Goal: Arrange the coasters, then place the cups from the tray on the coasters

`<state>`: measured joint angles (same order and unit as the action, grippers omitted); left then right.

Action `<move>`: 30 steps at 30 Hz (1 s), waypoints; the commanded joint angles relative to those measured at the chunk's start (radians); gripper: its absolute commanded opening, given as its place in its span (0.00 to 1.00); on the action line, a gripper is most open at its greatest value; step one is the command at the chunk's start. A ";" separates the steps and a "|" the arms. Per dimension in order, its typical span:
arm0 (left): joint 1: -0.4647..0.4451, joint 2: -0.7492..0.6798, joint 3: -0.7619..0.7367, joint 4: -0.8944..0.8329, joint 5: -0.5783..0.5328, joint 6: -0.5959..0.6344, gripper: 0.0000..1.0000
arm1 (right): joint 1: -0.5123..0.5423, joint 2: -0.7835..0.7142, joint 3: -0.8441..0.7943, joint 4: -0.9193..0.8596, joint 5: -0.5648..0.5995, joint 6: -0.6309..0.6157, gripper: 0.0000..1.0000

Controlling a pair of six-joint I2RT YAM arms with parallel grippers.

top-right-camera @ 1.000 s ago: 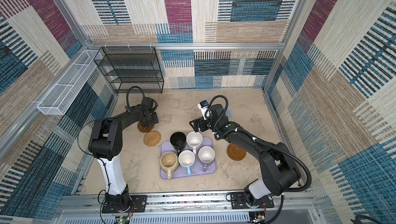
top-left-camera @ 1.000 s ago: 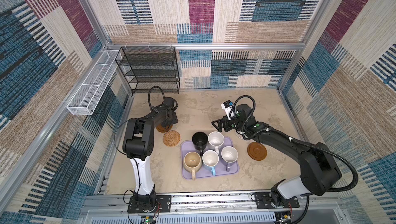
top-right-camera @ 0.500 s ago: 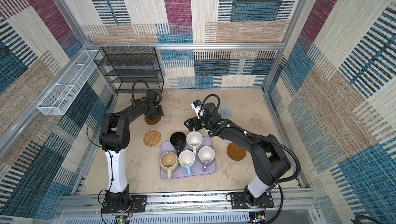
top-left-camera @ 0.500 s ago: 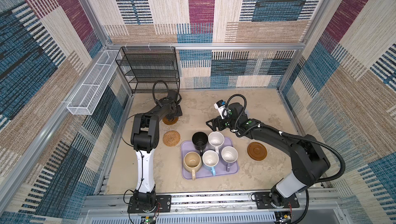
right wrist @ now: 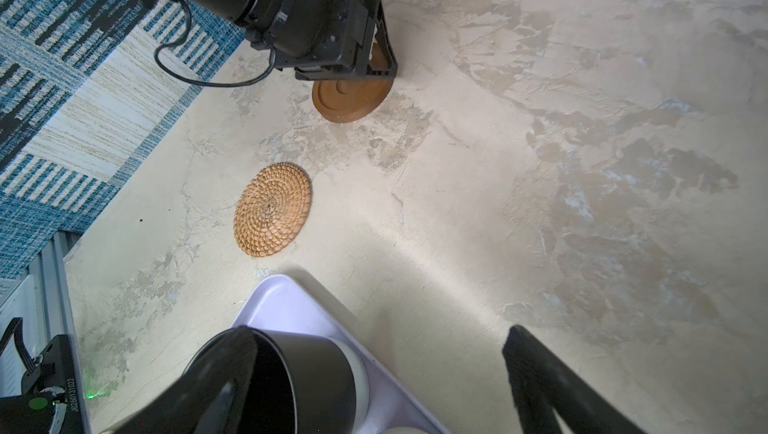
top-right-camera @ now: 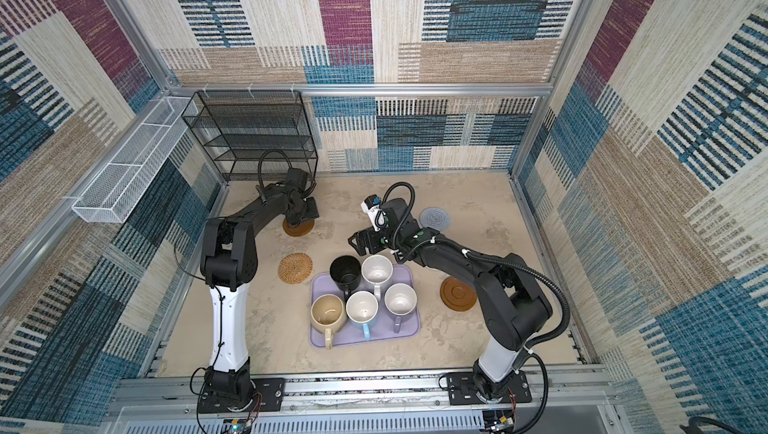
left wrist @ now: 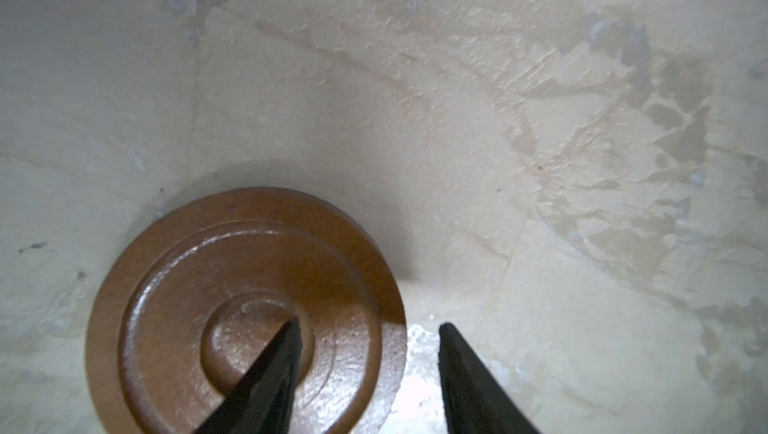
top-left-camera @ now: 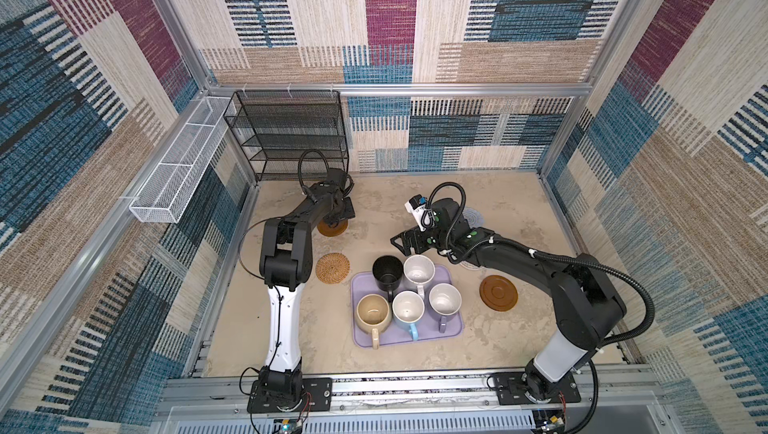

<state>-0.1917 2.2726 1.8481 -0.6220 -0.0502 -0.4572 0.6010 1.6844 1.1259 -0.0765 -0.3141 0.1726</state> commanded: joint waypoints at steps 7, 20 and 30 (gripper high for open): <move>-0.005 -0.137 -0.058 -0.025 0.001 -0.008 0.73 | 0.000 -0.041 0.015 -0.013 0.022 -0.010 0.99; -0.061 -0.639 -0.521 0.152 0.118 -0.090 0.94 | 0.002 -0.177 -0.017 -0.131 0.088 -0.007 1.00; -0.154 -1.019 -1.017 0.312 0.196 -0.326 0.86 | 0.003 -0.217 -0.117 -0.043 -0.047 0.099 1.00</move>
<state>-0.3111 1.2922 0.9016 -0.3832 0.0925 -0.6704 0.6029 1.4788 1.0264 -0.1867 -0.2939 0.2199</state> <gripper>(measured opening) 0.873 0.997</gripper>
